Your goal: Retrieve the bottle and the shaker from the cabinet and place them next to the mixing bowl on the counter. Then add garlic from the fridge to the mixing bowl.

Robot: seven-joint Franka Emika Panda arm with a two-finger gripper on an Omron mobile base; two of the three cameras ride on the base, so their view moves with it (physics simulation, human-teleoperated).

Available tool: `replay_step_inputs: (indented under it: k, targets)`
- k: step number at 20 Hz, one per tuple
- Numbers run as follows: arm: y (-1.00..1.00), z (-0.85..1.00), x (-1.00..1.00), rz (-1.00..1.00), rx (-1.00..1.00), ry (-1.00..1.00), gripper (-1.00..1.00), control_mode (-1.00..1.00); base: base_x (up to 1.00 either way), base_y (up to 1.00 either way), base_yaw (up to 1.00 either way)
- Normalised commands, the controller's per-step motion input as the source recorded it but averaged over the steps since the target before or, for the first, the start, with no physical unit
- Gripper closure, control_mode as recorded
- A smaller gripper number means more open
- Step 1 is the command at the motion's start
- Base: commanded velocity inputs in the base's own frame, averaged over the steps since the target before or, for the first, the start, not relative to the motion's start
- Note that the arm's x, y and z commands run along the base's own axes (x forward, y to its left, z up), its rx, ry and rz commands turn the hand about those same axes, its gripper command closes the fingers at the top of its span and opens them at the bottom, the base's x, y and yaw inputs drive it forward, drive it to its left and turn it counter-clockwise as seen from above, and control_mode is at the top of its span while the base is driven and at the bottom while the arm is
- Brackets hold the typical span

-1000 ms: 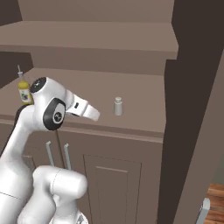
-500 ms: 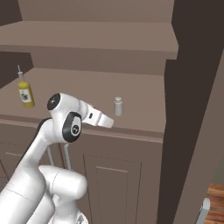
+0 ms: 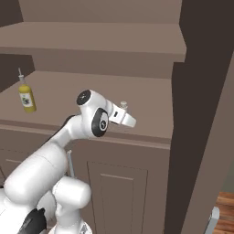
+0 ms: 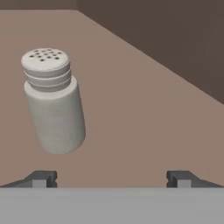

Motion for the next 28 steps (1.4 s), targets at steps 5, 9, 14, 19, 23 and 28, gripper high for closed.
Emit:
replay_step_inputs:
  k: [5,9,14,19,23,28]
  targets:
    - [-0.24,0.0,0.51,-0.01,0.06,0.0,-1.0,-1.0,0.0,0.0,0.0]
    - [0.0,0.0,0.14,0.0,0.01,0.0,-1.0,-1.0,0.0,0.0,0.0]
    - [0.09,-0.01,0.0,0.02,0.0,0.0,-1.0,-1.0,0.0,0.0,0.0]
    - [0.15,0.0,0.0,0.03,0.0,0.0,-1.0,-1.0,0.0,0.0,0.0]
    - [0.08,0.0,0.0,0.02,0.0,-0.07,-1.0,-1.0,0.0,0.0,0.0]
    - [0.0,0.0,0.13,0.0,0.0,-0.01,-1.0,-1.0,0.0,0.0,0.0]
